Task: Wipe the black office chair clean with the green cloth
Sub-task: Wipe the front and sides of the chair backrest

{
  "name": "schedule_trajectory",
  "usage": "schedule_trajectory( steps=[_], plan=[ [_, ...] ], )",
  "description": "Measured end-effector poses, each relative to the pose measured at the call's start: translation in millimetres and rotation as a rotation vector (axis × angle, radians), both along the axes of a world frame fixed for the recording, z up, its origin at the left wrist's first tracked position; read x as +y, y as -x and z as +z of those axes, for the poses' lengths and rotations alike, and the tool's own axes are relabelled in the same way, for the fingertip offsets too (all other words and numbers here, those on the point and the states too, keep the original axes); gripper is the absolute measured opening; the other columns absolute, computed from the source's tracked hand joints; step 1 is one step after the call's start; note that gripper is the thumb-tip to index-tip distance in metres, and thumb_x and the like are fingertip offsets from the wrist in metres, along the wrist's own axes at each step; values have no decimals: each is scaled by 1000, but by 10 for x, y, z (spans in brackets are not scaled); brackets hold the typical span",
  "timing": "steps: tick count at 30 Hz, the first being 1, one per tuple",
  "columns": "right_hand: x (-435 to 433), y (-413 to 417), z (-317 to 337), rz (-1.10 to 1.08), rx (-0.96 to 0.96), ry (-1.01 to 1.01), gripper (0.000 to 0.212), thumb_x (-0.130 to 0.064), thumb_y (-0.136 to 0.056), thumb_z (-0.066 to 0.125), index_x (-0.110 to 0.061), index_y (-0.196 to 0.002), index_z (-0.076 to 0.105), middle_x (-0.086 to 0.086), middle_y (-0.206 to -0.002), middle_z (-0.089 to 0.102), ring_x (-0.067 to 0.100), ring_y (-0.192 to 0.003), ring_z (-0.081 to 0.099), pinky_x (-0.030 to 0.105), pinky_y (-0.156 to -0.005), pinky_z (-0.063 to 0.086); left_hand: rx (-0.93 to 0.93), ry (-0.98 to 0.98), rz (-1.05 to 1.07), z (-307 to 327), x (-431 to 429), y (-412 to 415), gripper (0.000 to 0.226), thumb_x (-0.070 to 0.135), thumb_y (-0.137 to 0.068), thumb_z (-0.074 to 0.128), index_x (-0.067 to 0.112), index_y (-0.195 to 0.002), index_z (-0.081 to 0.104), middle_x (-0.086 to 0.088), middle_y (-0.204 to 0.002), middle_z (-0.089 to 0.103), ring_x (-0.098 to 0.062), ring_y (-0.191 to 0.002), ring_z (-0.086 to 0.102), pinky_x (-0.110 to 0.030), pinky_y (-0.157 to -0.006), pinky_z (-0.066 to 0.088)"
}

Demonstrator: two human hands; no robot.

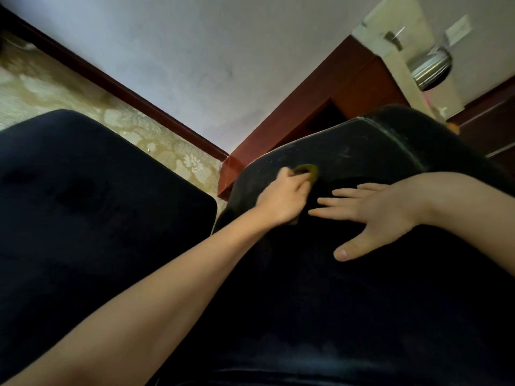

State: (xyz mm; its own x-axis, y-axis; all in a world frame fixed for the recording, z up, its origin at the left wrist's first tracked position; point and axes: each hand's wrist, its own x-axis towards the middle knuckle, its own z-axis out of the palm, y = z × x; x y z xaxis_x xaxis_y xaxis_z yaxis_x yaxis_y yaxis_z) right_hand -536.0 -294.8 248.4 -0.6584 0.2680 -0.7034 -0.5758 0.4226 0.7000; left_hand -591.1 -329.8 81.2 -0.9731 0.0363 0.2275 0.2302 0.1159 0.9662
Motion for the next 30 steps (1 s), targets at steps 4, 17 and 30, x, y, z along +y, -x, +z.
schedule_trajectory(
  steps=[4,17,30],
  plan=[
    [7,-8,72,-43,45,-61,81,-67,-86,36,-39,-147,-9,-10,-155,-18,11,-140,-23,37,-114,-9,212,51,-73,287,120,-17,39,27,-100,37,20,-137,44,-5,-120,41,-20,-105,50,-30,-88,41],
    [39,19,76,-38,61,-47,89,-72,-81,37,-42,-144,-18,-10,-153,-27,21,-139,-28,51,-115,-6,-152,103,59,-579,-170,16,40,31,-101,31,23,-138,41,-11,-122,37,-31,-112,47,-35,-99,35],
    [134,32,547,-156,56,-16,100,-76,-57,29,-46,-142,-14,-15,-149,-31,14,-135,-34,46,-114,-13,447,27,-161,5,3,-405,43,25,-93,40,16,-134,48,-1,-110,40,-14,-97,48,-31,-87,42]
  ],
)
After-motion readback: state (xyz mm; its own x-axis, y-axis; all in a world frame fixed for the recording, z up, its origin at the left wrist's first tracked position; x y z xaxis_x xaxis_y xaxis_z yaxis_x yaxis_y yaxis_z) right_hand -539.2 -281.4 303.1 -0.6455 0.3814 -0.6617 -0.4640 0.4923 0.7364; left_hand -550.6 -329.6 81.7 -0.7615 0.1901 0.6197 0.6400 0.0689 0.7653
